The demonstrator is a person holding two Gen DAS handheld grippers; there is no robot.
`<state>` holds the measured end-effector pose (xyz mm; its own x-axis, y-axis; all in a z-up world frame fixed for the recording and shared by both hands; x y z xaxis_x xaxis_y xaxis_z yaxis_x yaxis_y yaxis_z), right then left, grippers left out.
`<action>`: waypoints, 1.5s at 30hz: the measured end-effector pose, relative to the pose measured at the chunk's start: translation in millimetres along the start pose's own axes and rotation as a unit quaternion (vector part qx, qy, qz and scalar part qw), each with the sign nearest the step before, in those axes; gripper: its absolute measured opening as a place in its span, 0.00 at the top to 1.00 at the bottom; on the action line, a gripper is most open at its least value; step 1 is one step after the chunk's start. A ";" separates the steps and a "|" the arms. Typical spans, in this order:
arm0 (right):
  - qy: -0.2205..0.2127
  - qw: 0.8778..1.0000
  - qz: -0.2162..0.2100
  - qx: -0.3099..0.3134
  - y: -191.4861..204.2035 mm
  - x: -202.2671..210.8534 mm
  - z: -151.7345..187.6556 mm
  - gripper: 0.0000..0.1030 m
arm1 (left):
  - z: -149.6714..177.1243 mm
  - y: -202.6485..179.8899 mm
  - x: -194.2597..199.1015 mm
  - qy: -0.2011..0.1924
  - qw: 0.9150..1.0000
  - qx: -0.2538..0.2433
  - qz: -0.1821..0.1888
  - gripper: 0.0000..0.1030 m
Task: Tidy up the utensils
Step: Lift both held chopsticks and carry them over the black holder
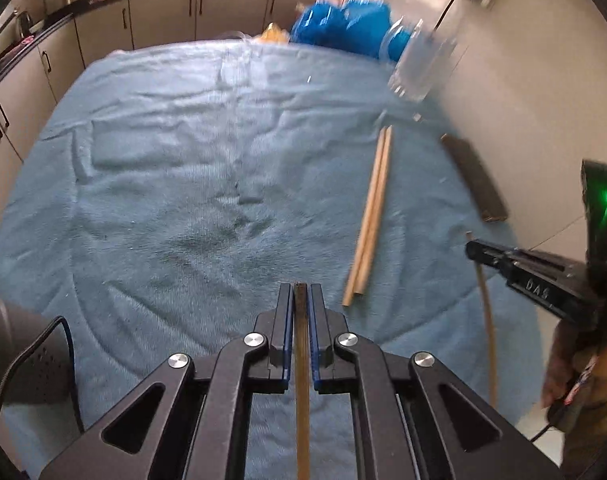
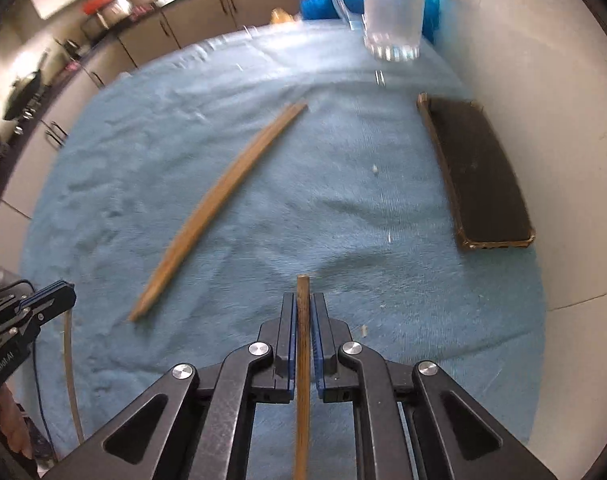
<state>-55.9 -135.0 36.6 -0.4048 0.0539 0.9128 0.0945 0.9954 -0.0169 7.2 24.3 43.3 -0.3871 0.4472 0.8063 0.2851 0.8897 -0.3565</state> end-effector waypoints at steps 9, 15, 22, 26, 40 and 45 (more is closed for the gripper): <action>-0.137 0.990 -0.045 -0.001 15.0 82.3 14.7 0.93 | 21.4 -13.7 66.0 -0.104 0.995 -0.011 0.002 0.94; -0.206 0.977 -0.057 0.012 39.3 116.5 19.5 0.93 | 38.2 -24.4 114.8 -0.169 0.985 -0.018 0.009 0.94; -0.280 0.957 -0.065 0.030 63.6 160.2 30.3 0.93 | 59.7 -29.7 175.1 -0.242 0.970 -0.016 0.022 0.94; -0.308 0.948 -0.078 0.034 74.5 184.0 36.8 0.93 | 71.6 -29.4 211.9 -0.289 0.957 -0.022 0.008 0.94; -0.369 0.919 -0.136 0.037 134.6 232.5 25.8 0.93 | 90.7 28.1 312.9 -0.391 0.919 0.031 -0.041 0.94; -0.378 0.909 -0.174 0.038 171.9 238.0 9.4 0.93 | 87.2 56.6 344.3 -0.417 0.906 0.046 -0.062 0.94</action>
Point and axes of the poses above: each gripper's, at about its wrist camera, not at the fingertips, and x roughly against the way its jaws point, y to its left, z to its underside, the point moved 4 cm from there along -x, roughly the way its jaws point, and after that the axes turned 9 degrees about z, right-handed, at the moved point
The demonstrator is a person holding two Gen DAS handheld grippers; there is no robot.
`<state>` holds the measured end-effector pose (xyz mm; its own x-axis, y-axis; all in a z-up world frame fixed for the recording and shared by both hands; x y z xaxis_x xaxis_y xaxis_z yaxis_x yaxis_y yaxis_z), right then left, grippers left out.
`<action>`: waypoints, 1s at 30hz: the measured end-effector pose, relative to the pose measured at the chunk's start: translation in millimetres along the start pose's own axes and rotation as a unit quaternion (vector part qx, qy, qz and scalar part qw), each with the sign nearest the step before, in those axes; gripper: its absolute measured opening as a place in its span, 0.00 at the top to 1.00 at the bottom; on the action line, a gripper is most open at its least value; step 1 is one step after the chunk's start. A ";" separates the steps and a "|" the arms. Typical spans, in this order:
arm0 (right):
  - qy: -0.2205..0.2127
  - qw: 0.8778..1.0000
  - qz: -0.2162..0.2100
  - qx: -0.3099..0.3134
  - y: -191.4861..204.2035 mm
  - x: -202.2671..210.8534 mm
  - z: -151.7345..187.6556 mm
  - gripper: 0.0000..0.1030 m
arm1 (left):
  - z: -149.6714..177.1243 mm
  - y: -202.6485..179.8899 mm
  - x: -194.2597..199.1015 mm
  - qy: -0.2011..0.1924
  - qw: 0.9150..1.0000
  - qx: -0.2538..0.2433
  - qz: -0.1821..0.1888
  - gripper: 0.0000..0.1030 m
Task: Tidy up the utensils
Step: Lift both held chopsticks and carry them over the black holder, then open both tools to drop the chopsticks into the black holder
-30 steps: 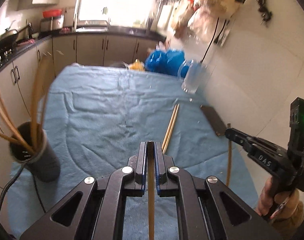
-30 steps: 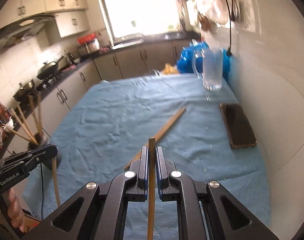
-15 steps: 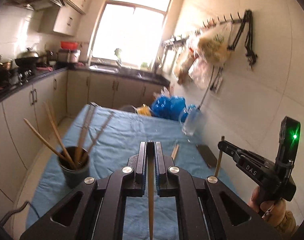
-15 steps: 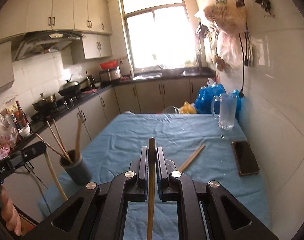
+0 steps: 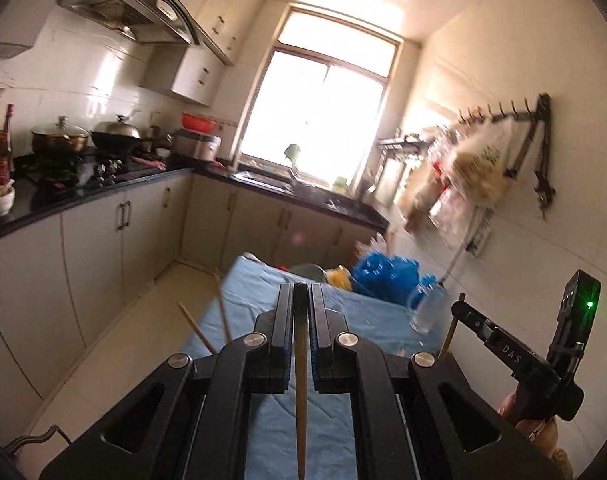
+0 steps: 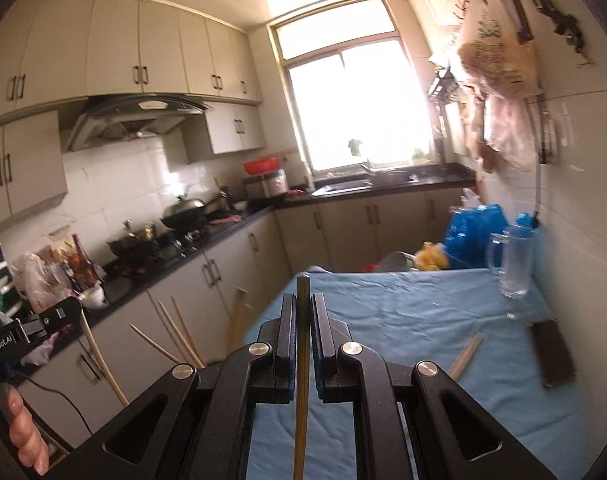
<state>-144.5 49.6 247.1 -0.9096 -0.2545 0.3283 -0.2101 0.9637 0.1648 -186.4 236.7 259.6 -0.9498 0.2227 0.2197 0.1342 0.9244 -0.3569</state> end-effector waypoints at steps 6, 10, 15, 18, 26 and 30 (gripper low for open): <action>-0.017 0.999 -0.044 -0.010 50.1 -32.8 -18.9 0.93 | -30.8 24.2 3.2 -0.035 0.999 -0.004 -0.023 0.94; -0.041 0.997 -0.060 -0.007 81.6 -51.2 -31.4 0.93 | -48.0 36.1 -6.5 -0.055 0.998 -0.004 -0.034 0.94; -0.069 0.996 -0.060 0.004 113.1 -74.1 -40.7 0.93 | -61.9 48.3 -31.1 -0.071 0.997 0.004 -0.033 0.94; -0.081 0.995 -0.051 0.012 123.4 -88.3 -40.2 0.93 | -60.5 54.5 -52.2 -0.073 0.996 -0.006 -0.048 0.94; -0.054 0.998 -0.034 0.019 121.1 -130.2 -16.3 0.93 | -36.2 79.0 -102.8 -0.032 0.997 0.009 -0.064 0.94; -0.032 0.999 -0.030 0.023 115.3 -141.9 -1.4 0.93 | -23.4 86.9 -113.8 -0.012 0.997 0.014 -0.070 0.94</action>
Point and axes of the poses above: each gripper's, at about its wrist camera, not at the fingertips, and x roughly against the way its jaws point, y to its left, z to its underside, the point moved 4 cm from there along -x, roughly the way its jaws point, and after that the axes turned 9 degrees about z, right-handed, at the moved point
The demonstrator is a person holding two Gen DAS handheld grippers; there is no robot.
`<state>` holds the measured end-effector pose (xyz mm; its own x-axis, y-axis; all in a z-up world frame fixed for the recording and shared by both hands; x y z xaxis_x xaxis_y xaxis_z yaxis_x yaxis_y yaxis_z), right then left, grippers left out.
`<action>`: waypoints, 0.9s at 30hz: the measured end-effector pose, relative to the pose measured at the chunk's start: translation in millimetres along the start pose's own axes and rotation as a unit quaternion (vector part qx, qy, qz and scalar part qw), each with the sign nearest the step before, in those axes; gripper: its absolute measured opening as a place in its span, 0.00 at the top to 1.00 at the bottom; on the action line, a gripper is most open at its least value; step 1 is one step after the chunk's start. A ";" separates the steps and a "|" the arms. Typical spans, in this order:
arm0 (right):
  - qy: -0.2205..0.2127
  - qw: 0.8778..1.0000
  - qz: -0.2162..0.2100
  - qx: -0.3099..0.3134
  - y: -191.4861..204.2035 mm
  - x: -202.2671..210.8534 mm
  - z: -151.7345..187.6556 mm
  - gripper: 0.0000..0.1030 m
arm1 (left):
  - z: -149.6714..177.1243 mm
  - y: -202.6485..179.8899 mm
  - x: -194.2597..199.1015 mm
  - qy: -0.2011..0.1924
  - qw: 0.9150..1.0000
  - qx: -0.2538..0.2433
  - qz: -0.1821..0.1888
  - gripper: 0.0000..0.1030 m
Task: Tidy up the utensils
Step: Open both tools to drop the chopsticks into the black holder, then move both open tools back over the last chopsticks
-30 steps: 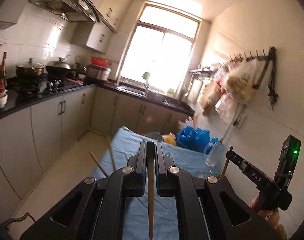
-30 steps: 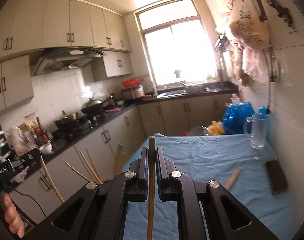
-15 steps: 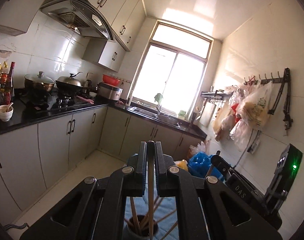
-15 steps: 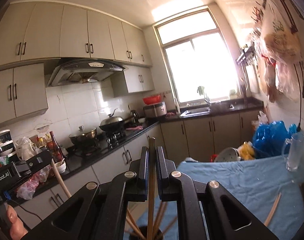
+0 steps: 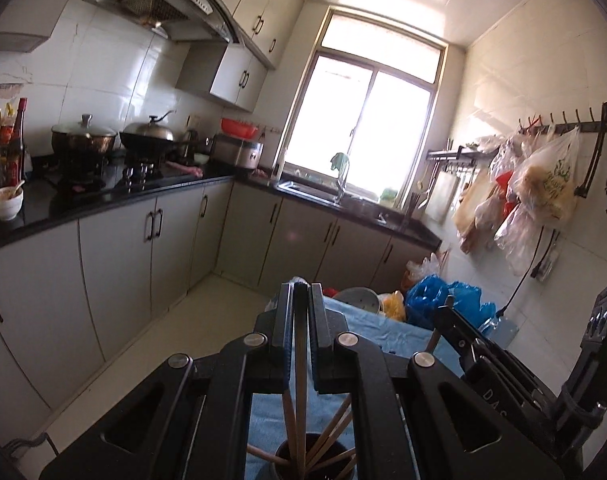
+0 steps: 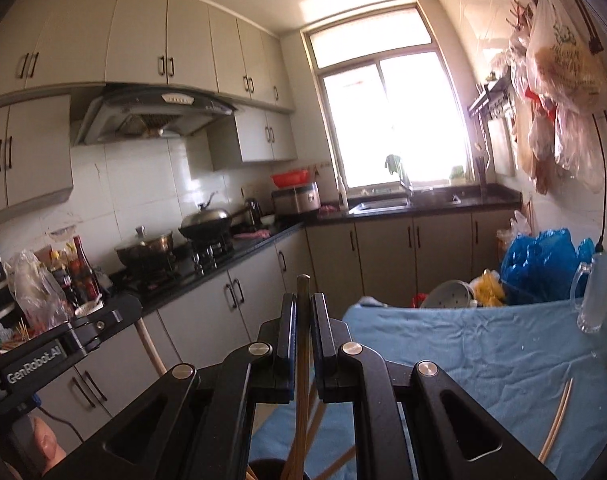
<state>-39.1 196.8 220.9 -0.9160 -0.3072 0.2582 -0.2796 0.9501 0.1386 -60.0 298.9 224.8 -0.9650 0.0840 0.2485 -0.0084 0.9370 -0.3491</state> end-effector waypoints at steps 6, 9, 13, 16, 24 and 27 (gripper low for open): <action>0.019 1.000 -0.001 0.012 -2.3 -2.9 13.5 0.92 | 7.5 3.0 2.2 0.011 1.000 0.004 -0.003 0.94; 0.022 1.000 -0.002 0.010 -4.8 -1.5 15.4 0.89 | 8.5 3.0 7.1 0.013 1.000 0.005 -0.002 0.94; 0.023 1.000 -0.002 -0.004 -10.5 3.7 12.0 0.66 | 11.1 -2.0 20.9 0.017 1.000 0.003 0.002 0.93; 0.018 1.000 0.002 -0.012 -15.5 12.8 7.6 0.65 | 14.2 -6.2 34.8 0.017 1.000 0.001 -0.003 0.77; -0.005 0.999 0.018 -0.032 -37.3 54.2 -2.0 0.44 | 31.5 -30.4 73.3 0.015 1.000 -0.019 -0.012 0.51; -0.010 0.998 0.034 -0.045 -53.7 72.7 0.4 0.39 | 45.3 -44.7 83.1 0.027 0.999 -0.024 -0.013 0.42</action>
Point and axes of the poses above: each gripper's, at about its wrist camera, not at the fingertips, and x roughly against the way its jaws point, y to its left, z to its underside, the point moved 4 cm from there along -x, roughly the way its jaws point, and after that the axes turned 9 degrees about z, right-handed, at the moved point
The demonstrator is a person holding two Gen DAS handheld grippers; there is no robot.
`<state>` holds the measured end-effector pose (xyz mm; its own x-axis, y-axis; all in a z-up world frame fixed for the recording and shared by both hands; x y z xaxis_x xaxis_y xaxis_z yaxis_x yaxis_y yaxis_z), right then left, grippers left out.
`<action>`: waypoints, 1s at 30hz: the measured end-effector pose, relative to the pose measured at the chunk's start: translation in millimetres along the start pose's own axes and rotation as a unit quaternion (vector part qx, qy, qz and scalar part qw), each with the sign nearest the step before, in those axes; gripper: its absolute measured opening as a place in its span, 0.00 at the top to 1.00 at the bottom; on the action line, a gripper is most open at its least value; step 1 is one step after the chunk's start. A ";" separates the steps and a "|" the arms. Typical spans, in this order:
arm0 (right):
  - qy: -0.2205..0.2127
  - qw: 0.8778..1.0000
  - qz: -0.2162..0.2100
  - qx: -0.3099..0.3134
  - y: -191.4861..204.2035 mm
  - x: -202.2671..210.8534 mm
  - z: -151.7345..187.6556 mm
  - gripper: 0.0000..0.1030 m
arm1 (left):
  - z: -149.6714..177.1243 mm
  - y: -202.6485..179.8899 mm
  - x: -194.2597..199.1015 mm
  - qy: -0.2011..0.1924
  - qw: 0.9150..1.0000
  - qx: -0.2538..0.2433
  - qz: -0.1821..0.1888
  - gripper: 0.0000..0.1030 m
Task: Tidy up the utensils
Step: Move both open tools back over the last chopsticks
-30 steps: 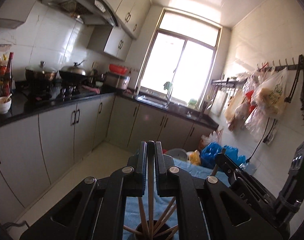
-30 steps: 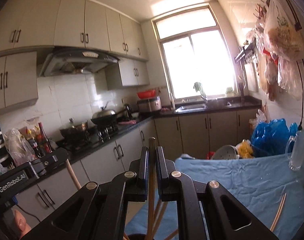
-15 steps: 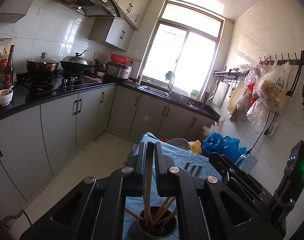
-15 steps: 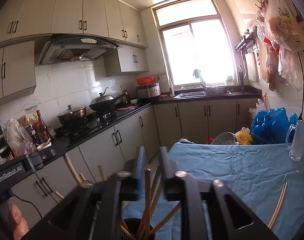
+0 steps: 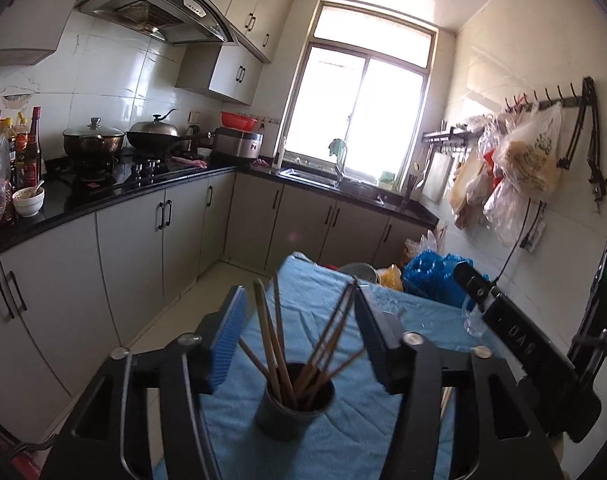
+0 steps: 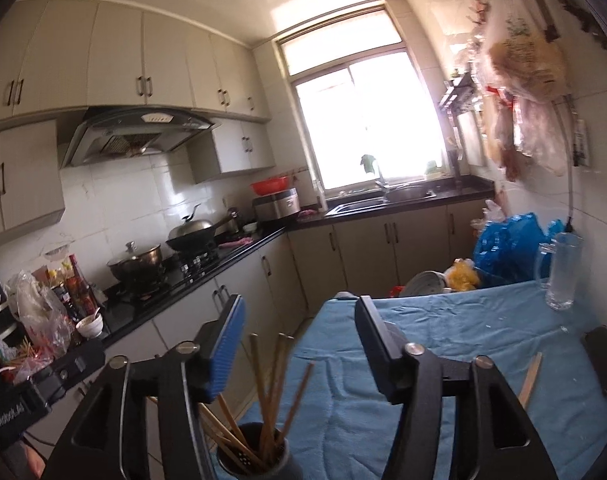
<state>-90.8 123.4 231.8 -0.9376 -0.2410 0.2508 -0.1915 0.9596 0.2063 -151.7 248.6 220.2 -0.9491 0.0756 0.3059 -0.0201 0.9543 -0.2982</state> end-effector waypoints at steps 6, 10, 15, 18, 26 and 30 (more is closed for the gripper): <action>0.011 0.999 0.037 -0.036 -48.6 28.1 16.3 0.32 | 27.3 -32.3 1.3 0.032 0.999 -0.035 -0.013 0.36; 0.027 0.995 0.070 -0.070 -91.5 43.8 29.6 0.32 | 45.5 -59.8 -1.9 0.064 0.995 -0.074 -0.006 0.36; 0.043 0.988 0.103 -0.103 -137.1 57.8 41.7 0.32 | 63.7 -91.4 -4.3 0.086 0.990 -0.114 0.008 0.35; 0.058 0.984 0.120 -0.117 -163.9 63.5 54.0 0.32 | 71.9 -105.4 -9.5 0.101 0.987 -0.123 0.021 0.35; 0.104 0.967 0.175 -0.154 -237.4 71.4 94.8 0.32 | 116.6 -151.4 -59.8 0.186 0.969 -0.133 0.091 0.35; 0.116 0.958 0.193 -0.176 -271.0 71.2 108.8 0.32 | 140.5 -178.1 -106.4 0.231 0.957 -0.136 0.113 0.35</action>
<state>-137.3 -137.9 90.8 -0.8213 0.0562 0.5677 0.3044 0.8849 0.3527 -91.4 30.0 113.8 -0.6778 0.3487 0.6473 0.3108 0.9337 -0.1776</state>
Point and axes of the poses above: each gripper's, at about its wrist camera, not at the fingertips, and x roughly against the way its jaws point, y to its left, z to its underside, the point moved 4 cm from there along -x, roughly the way its jaws point, and after that the axes turned 9 degrees about z, right-handed, at the moved point
